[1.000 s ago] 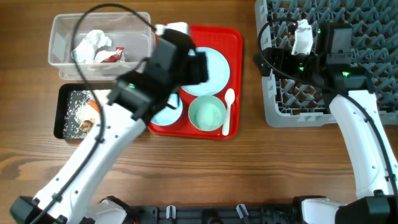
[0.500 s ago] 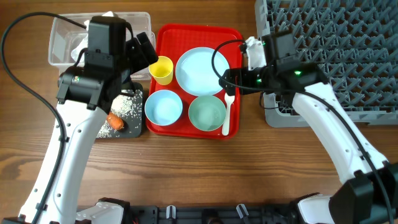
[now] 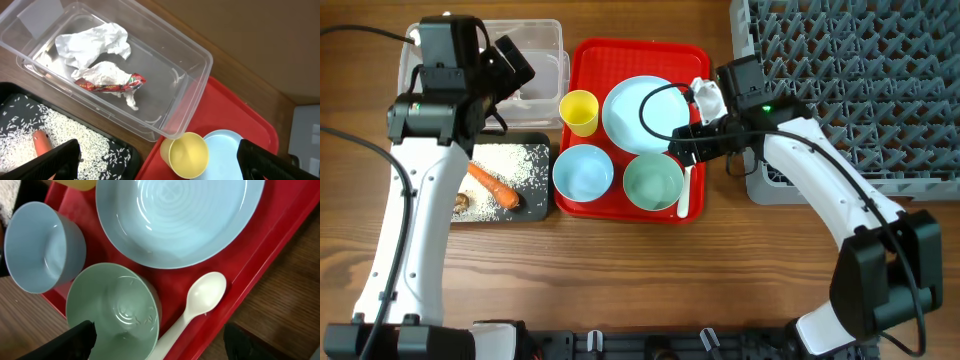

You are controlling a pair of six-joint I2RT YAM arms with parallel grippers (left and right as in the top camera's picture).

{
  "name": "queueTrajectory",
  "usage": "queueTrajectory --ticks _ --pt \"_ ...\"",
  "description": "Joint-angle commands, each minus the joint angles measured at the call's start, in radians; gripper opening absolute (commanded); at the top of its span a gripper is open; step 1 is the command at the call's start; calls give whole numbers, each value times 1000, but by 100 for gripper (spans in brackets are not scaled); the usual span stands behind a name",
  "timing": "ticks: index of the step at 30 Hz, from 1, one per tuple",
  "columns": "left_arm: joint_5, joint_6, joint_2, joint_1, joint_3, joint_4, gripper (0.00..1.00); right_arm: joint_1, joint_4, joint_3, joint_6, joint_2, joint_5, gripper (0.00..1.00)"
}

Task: Sort waste into correct bins and load items into the dishwasher rack
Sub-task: 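Grasp the pale green bowl rim with the right gripper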

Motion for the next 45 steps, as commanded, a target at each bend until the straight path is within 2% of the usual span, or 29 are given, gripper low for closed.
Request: queueTrajectory --ticks 1,4,7,14,18,22,24,28,32,38,40,41,43,45 --pt "-10 -6 1 6 -2 2 100 37 13 -8 -56 39 11 82" --pt "-10 -6 2 6 -2 2 100 46 11 -8 -70 41 30 78" --pt "-11 -6 2 8 -2 -4 100 46 21 -8 -77 41 159 77" --pt "-10 -6 2 8 -2 -17 100 46 34 -8 -90 41 112 78" --pt "-10 -6 2 7 -2 -20 100 69 43 -8 -122 44 69 86" --pt "-10 -6 2 6 -2 -21 100 101 48 -8 -121 59 79 86" --pt "-9 -6 2 6 -2 -21 100 105 46 -8 -121 87 89 85" --pt "-10 -6 2 6 -2 -28 100 105 33 -8 -119 131 88 75" --pt "-10 -6 2 6 -2 -26 100 105 12 -8 -120 134 84 74" --pt "-11 -6 2 7 -2 -24 100 105 16 -8 -119 166 84 59" --pt "-11 -6 2 7 -2 -24 100 105 19 -8 -119 183 84 45" --pt "-11 -6 2 7 -2 -24 100 105 19 -8 -119 188 84 41" --pt "-11 -6 2 7 -2 -24 100 105 21 -8 -114 197 84 20" --pt "-11 -6 2 7 -2 -24 100 105 35 -8 -85 196 94 4"
